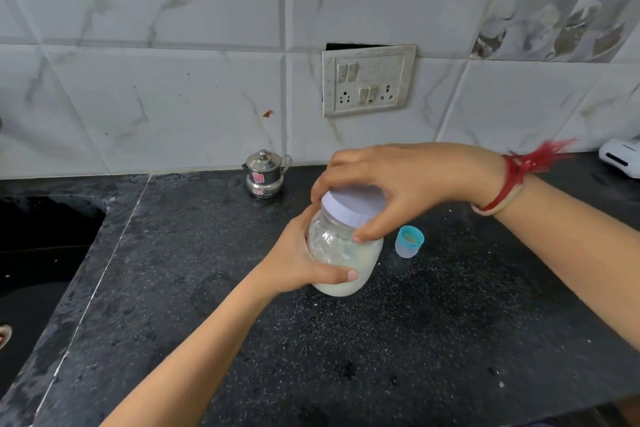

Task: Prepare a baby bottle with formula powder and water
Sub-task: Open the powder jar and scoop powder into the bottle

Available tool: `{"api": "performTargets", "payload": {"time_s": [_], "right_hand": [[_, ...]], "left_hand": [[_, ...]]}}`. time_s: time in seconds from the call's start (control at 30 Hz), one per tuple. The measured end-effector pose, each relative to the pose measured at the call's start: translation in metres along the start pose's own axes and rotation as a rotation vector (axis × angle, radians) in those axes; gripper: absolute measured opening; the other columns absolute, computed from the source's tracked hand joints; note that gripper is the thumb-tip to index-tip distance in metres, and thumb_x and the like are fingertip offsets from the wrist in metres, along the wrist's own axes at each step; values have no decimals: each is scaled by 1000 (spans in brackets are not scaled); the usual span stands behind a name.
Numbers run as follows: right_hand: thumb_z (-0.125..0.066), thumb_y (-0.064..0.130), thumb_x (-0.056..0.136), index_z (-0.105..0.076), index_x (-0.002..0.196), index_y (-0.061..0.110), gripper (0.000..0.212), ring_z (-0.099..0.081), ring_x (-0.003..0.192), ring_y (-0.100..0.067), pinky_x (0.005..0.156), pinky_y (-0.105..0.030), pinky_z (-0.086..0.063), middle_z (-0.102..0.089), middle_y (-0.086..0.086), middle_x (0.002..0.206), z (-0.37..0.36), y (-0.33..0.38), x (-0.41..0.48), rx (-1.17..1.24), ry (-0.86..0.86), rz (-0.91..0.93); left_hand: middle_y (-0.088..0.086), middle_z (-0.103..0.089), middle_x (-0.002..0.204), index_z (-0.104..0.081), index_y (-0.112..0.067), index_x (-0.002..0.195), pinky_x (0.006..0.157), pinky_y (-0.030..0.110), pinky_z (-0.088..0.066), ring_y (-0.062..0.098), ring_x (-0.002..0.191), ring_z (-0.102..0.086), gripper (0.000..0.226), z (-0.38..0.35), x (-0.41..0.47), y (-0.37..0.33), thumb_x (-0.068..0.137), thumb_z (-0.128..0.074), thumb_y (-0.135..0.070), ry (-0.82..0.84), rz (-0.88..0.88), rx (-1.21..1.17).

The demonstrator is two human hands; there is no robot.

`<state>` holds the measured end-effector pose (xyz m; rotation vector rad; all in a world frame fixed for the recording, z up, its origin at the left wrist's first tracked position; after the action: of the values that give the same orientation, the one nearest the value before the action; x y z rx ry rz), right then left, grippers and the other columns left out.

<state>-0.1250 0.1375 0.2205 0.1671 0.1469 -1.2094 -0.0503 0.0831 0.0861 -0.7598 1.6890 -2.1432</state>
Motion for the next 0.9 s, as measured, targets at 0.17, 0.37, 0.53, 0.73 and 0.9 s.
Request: {"api": "performTargets", "payload": {"time_s": [0.17, 0.37, 0.53, 0.73, 0.9], "right_hand": [[-75, 53, 62, -43, 119, 41, 66, -43, 120, -8, 99, -14, -40, -34, 12, 127, 16, -25, -38, 347, -376, -37], [-83, 45, 46, -46, 94, 34, 61, -58, 100, -18, 78, -29, -55, -53, -4, 112, -91, -79, -77, 1066, -848, -467], [-88, 37, 55, -48, 92, 21, 57, -53, 92, -15, 65, -23, -43, -55, 5, 99, -200, -91, -81, 841, -801, -907], [-85, 44, 57, -41, 91, 24, 59, -49, 101, -11, 78, -30, -49, -48, 9, 103, -255, -90, -71, 685, -580, -1009], [-81, 56, 56, -42, 103, 31, 66, -52, 107, -16, 93, -37, -47, -54, 9, 108, -258, -99, -66, 570, -509, -1027]], "left_hand": [[0, -65, 118, -54, -23, 123, 87, 28, -53, 18, 111, -62, 82, 4, -12, 15, 48, -85, -30, -9, 3, -2], [-10, -64, 119, -51, -23, 127, 86, 20, -50, 12, 114, -60, 87, 8, -21, 24, 48, -86, -30, -35, 2, 7], [3, -58, 127, -51, -32, 128, 95, 35, -51, 21, 119, -56, 90, 7, -25, 38, 46, -88, -36, -56, 23, 33], [9, -56, 125, -53, -46, 118, 87, 25, -51, 17, 115, -59, 80, 6, -30, 38, 46, -86, -34, -59, 16, 25], [9, -55, 126, -53, -46, 119, 87, 21, -50, 16, 115, -59, 80, 3, -31, 38, 47, -86, -35, -74, 4, 17]]}}
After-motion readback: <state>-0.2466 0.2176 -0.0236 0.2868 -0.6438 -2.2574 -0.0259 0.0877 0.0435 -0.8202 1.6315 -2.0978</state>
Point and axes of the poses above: each hand's wrist, its own x-axis towards the middle knuckle, its own z-axis out of the back of the hand, y = z × x, the point moved 6 cm from there along x, towards the middle knuckle
